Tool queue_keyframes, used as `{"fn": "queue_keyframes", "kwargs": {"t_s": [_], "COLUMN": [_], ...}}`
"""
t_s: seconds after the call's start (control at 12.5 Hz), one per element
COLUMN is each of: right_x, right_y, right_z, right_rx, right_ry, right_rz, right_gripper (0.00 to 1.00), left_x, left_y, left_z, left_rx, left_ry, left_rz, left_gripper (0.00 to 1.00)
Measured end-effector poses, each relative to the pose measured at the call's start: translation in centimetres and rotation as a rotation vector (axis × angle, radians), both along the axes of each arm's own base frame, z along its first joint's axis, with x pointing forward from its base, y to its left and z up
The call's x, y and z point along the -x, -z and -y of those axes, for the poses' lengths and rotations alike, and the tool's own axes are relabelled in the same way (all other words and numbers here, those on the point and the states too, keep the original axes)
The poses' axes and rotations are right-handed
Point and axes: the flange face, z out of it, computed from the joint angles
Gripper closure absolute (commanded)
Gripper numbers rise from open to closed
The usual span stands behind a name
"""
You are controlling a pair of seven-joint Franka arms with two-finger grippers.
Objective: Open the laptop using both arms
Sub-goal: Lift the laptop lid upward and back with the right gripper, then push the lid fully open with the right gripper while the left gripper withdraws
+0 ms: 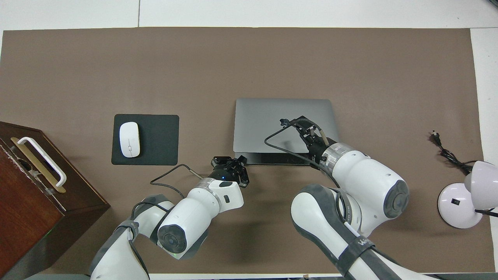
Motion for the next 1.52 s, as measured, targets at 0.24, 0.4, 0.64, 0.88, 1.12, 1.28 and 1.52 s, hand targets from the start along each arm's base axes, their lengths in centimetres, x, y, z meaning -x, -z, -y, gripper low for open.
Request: {"fn": "queue_keyframes", "kwargs": {"t_s": [0.24, 0.4, 0.64, 0.88, 1.12, 1.28, 1.52], "right_x": [-2.9, -5.3, -8.0, -9.9, -11.5, -12.8, -13.8], "right_y": [-3.1, -4.2, -5.4, -5.8, -6.6, -7.7, -8.4], "right_z": [0.0, 0.5, 1.7, 2.8, 2.9, 3.2, 3.8], "right_rx": [-0.008, -0.001, 0.033, 0.079, 0.124, 0.124, 0.12], "right_ry": [-0.019, -0.042, -0.11, -0.153, -0.195, -0.215, -0.22], "right_rz": [0.085, 0.124, 0.174, 0.199, 0.23, 0.238, 0.242], "right_gripper": [0.0, 0.0, 0.0, 0.0, 0.0, 0.0, 0.01], "left_x": [-0.2, -0.4, -0.4, -0.4, -0.4, -0.4, -0.4], "left_y": [0.0, 0.0, 0.0, 0.1, 0.1, 0.1, 0.1], "left_z": [0.0, 0.1, 0.1, 0.1, 0.1, 0.1, 0.1], "left_rx": [0.001, 0.002, 0.002, 0.002, 0.003, 0.002, 0.002], "left_ry": [-0.002, -0.003, -0.004, -0.004, -0.004, -0.004, -0.003], "left_rz": [0.002, 0.004, 0.005, 0.005, 0.005, 0.005, 0.006], "left_gripper": [1.0, 1.0, 1.0, 1.0, 1.0, 1.0, 1.0]}}
